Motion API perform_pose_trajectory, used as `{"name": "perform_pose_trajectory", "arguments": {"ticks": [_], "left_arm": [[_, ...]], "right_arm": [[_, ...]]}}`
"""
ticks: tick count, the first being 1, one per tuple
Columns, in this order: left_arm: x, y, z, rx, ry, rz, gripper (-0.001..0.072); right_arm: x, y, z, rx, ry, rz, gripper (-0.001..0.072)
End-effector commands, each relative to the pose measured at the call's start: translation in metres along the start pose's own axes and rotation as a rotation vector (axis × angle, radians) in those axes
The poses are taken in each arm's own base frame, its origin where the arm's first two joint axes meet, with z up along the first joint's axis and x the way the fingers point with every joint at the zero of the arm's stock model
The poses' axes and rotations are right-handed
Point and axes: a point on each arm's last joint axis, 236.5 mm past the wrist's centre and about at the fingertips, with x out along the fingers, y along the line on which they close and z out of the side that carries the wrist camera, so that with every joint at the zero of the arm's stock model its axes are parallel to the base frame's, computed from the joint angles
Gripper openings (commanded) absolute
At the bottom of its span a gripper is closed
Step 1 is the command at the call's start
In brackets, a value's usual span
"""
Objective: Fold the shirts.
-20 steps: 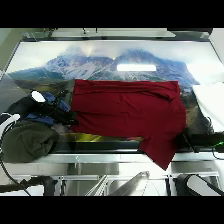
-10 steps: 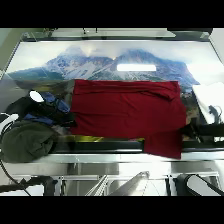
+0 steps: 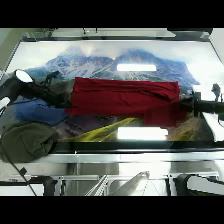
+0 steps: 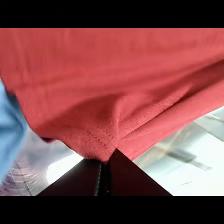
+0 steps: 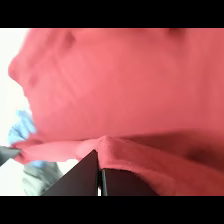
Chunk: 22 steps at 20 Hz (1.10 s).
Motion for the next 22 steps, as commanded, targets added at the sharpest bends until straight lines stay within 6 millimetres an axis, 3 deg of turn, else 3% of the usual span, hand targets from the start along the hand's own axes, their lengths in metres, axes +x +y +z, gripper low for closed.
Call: {"name": "perform_pose_trajectory", "arguments": {"ticks": [1,5,10,16,22], "left_arm": [[-0.001,-0.002,0.036,0.020,0.000,-0.006,0.0030],[0.014,0.004,0.078,0.036,-0.011,-0.006,0.0030],[0.024,0.024,0.118,-0.011,-0.034,-0.005,0.0030],[0.053,0.042,0.123,-0.038,0.013,-0.015,0.0029],[0.048,0.045,0.135,-0.050,-0.043,-0.008,0.0030]], "right_arm": [[0.030,0.024,0.049,-0.019,-0.028,0.107,0.0014],[0.064,0.027,0.087,-0.033,-0.015,0.108,0.0014],[0.081,0.006,0.120,0.000,-0.043,0.092,0.0015],[0.093,-0.019,0.126,-0.009,-0.063,0.059,0.0015],[0.092,-0.021,0.127,-0.051,-0.068,0.049,0.0015]]}}
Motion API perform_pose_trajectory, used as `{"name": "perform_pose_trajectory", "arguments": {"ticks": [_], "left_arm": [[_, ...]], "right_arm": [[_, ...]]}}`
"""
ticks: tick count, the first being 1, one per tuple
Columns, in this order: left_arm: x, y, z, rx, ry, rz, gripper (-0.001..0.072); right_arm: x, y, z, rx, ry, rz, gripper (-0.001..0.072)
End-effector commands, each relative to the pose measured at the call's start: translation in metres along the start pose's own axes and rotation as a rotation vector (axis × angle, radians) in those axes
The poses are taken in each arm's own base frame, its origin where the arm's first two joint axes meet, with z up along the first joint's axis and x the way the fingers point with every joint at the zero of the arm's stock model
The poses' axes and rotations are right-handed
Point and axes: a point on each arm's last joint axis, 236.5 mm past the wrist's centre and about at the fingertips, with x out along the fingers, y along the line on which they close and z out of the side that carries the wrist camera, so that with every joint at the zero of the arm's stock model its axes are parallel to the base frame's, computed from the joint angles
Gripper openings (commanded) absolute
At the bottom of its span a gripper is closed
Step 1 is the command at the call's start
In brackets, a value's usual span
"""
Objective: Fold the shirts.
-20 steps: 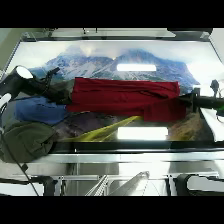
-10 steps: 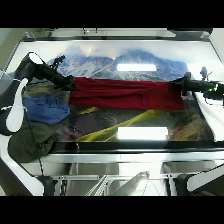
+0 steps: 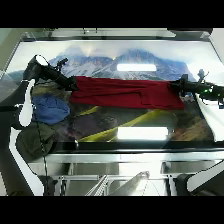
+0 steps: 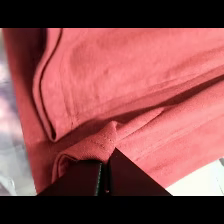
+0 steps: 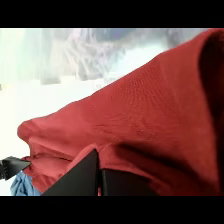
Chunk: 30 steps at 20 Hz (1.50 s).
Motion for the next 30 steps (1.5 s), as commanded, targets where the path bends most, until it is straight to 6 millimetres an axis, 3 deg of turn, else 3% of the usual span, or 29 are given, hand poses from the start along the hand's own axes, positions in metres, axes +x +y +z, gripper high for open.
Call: {"name": "perform_pose_trajectory", "arguments": {"ticks": [1,5,7,10,11,12,16,18,21,22,23,25,26,27,30], "left_arm": [[-0.001,-0.006,0.004,-0.016,-0.017,-0.034,0.0030],[-0.019,-0.055,0.027,-0.074,-0.112,-0.295,0.0030],[-0.036,-0.068,0.047,-0.124,-0.193,-0.401,0.0029],[-0.039,-0.051,0.062,-0.223,-0.250,-0.388,0.0049],[-0.039,-0.048,0.065,-0.237,-0.261,-0.386,0.0248],[-0.039,-0.044,0.072,-0.271,-0.283,-0.383,0.0295],[-0.056,-0.025,0.112,-0.370,-0.466,-0.378,0.0295],[-0.062,-0.026,0.117,-0.367,-0.491,-0.378,0.0294],[-0.077,-0.042,0.108,-0.274,-0.475,-0.376,0.0293],[-0.084,-0.045,0.103,-0.235,-0.468,-0.372,0.0293],[-0.091,-0.053,0.099,-0.195,-0.460,-0.372,0.0293],[-0.107,-0.064,0.091,-0.123,-0.457,-0.369,0.0290],[-0.113,-0.070,0.088,-0.097,-0.454,-0.369,0.0182],[-0.118,-0.076,0.084,-0.060,-0.451,-0.367,0.0003],[-0.117,-0.091,0.075,-0.010,-0.420,-0.355,0.0000]], "right_arm": [[0.001,-0.004,0.001,-0.020,-0.002,-0.012,0.0015],[0.001,-0.010,-0.002,-0.035,0.012,-0.039,0.0015],[0.000,-0.015,-0.005,-0.046,0.024,-0.059,0.0015],[0.001,-0.015,-0.006,-0.048,0.026,-0.061,0.0015],[0.001,-0.014,-0.006,-0.049,0.029,-0.059,0.0015],[0.001,-0.014,-0.007,-0.049,0.031,-0.058,0.0015],[0.001,-0.013,-0.012,-0.050,0.051,-0.051,0.0015],[0.000,-0.011,-0.015,-0.051,0.065,-0.045,0.0016],[-0.016,-0.003,-0.015,-0.089,0.102,-0.034,0.0026],[-0.026,-0.001,-0.013,-0.123,0.115,-0.048,0.0164],[-0.038,0.000,-0.011,-0.169,0.133,-0.077,0.0372],[-0.066,-0.005,-0.001,-0.258,0.162,-0.175,0.0423],[-0.079,-0.013,0.007,-0.271,0.157,-0.245,0.0549],[-0.088,-0.021,0.012,-0.272,0.157,-0.309,0.0666],[-0.096,-0.043,0.009,-0.241,0.185,-0.401,0.0678]]}}
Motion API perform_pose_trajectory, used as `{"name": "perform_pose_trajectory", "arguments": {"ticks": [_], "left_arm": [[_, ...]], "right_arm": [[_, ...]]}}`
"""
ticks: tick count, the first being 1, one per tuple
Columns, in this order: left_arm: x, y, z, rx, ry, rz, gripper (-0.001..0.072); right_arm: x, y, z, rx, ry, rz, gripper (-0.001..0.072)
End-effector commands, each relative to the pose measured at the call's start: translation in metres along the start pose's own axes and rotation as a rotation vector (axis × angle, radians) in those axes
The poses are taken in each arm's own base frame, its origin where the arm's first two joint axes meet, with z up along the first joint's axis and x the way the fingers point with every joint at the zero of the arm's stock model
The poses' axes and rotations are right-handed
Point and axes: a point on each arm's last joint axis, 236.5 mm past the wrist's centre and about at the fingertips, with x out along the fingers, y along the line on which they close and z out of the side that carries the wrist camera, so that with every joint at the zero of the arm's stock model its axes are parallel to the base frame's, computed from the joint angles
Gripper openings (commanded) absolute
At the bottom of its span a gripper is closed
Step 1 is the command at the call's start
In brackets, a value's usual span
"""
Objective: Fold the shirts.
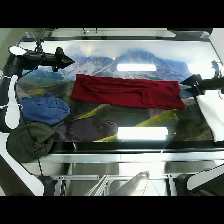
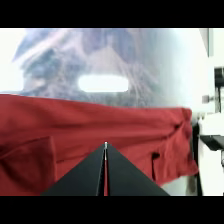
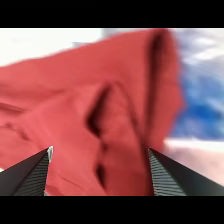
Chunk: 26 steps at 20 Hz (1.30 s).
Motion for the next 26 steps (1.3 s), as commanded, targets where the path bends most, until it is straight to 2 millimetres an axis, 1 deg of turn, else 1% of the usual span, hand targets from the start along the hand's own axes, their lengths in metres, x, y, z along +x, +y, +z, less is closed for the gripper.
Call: {"name": "perform_pose_trajectory", "arguments": {"ticks": [1,4,7,10,12,13,15,17,18,19,21,23,24,26], "left_arm": [[0.000,-0.011,-0.017,0.089,0.067,0.032,0.0000],[0.010,-0.003,-0.037,0.159,0.139,0.137,0.0000],[0.023,-0.016,-0.055,0.182,0.200,0.125,0.0000],[0.030,-0.026,-0.071,0.196,0.251,0.111,0.0001],[0.034,-0.031,-0.079,0.204,0.276,0.104,0.0001],[0.037,-0.034,-0.082,0.210,0.285,0.101,0.0001],[0.043,-0.040,-0.087,0.222,0.297,0.095,0.0001],[0.050,-0.046,-0.094,0.252,0.310,0.089,0.0001],[0.053,-0.043,-0.095,0.266,0.314,0.110,0.0001],[0.057,-0.037,-0.097,0.288,0.318,0.145,0.0001],[0.074,-0.030,-0.101,0.348,0.315,0.213,0.0001],[0.105,-0.033,-0.110,0.379,0.301,0.214,0.0001],[0.126,-0.036,-0.121,0.391,0.308,0.207,0.0001],[0.166,-0.037,-0.145,0.415,0.315,0.199,0.0001]], "right_arm": [[-0.004,-0.027,-0.013,0.027,0.074,-0.110,0.0677],[0.021,-0.029,-0.027,0.060,0.136,-0.062,0.0677],[0.041,-0.027,-0.034,0.092,0.161,-0.001,0.0677],[0.058,-0.013,-0.039,0.087,0.185,0.083,0.0677],[0.067,-0.007,-0.044,0.078,0.209,0.094,0.0662],[0.072,-0.004,-0.047,0.070,0.219,0.095,0.0632],[0.080,0.005,-0.049,0.042,0.230,0.101,0.0406],[0.084,0.014,-0.048,0.029,0.228,0.119,0.0116],[0.084,0.019,-0.045,0.029,0.220,0.133,0.0050],[0.083,0.025,-0.042,0.027,0.212,0.147,0.0015],[0.074,0.036,-0.033,0.012,0.188,0.148,0.0015],[0.055,0.059,-0.022,-0.021,0.161,0.149,0.0015],[0.044,0.071,-0.019,-0.043,0.156,0.154,0.0014],[0.018,0.105,-0.012,-0.091,0.138,0.161,0.0015]]}}
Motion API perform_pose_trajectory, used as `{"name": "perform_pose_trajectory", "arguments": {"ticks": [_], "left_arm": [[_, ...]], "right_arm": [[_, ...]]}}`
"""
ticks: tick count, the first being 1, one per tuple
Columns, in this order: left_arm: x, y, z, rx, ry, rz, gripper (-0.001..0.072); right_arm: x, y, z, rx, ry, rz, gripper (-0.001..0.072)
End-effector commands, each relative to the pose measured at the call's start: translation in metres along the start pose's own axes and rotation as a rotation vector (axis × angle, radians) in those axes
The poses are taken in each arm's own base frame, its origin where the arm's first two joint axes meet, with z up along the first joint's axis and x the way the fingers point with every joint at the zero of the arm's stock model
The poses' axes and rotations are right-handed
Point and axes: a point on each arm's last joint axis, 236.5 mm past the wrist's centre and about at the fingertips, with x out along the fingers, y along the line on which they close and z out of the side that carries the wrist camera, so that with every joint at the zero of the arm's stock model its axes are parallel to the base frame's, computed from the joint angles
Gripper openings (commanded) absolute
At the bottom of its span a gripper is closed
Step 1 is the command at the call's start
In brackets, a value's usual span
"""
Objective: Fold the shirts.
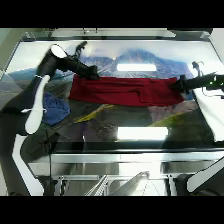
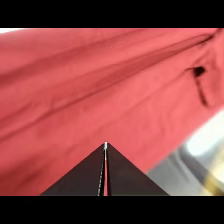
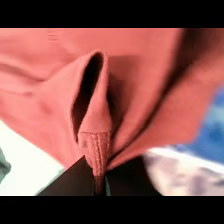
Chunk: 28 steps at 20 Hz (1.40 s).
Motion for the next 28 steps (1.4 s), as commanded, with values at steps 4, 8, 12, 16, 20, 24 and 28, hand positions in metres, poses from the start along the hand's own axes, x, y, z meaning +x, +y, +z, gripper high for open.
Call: {"name": "perform_pose_trajectory", "arguments": {"ticks": [4,8,12,16,20,24,28], "left_arm": [[0.103,-0.038,0.007,0.073,-0.106,0.035,0.0001],[0.126,-0.078,0.024,0.087,-0.230,0.024,0.0002],[0.138,-0.107,0.025,0.125,-0.271,0.008,0.0004],[0.134,-0.090,0.000,0.105,-0.136,0.004,0.0003],[0.027,-0.063,-0.004,0.063,0.002,-0.009,0.0002],[-0.148,-0.020,0.016,0.014,-0.103,0.049,0.0002],[-0.262,-0.005,0.018,-0.051,-0.261,0.033,0.0003]], "right_arm": [[-0.045,0.115,0.002,-0.133,-0.030,0.018,0.0014],[-0.038,0.186,-0.011,-0.205,-0.022,0.083,0.0015],[-0.001,0.241,-0.023,-0.234,0.005,0.169,0.0015],[0.034,0.276,-0.027,-0.244,-0.016,0.194,0.0015],[0.062,0.298,-0.032,-0.232,-0.027,0.208,0.0015],[0.134,0.309,-0.037,-0.219,-0.045,0.209,0.0015],[0.256,0.309,-0.063,-0.201,-0.091,0.186,0.0016]]}}
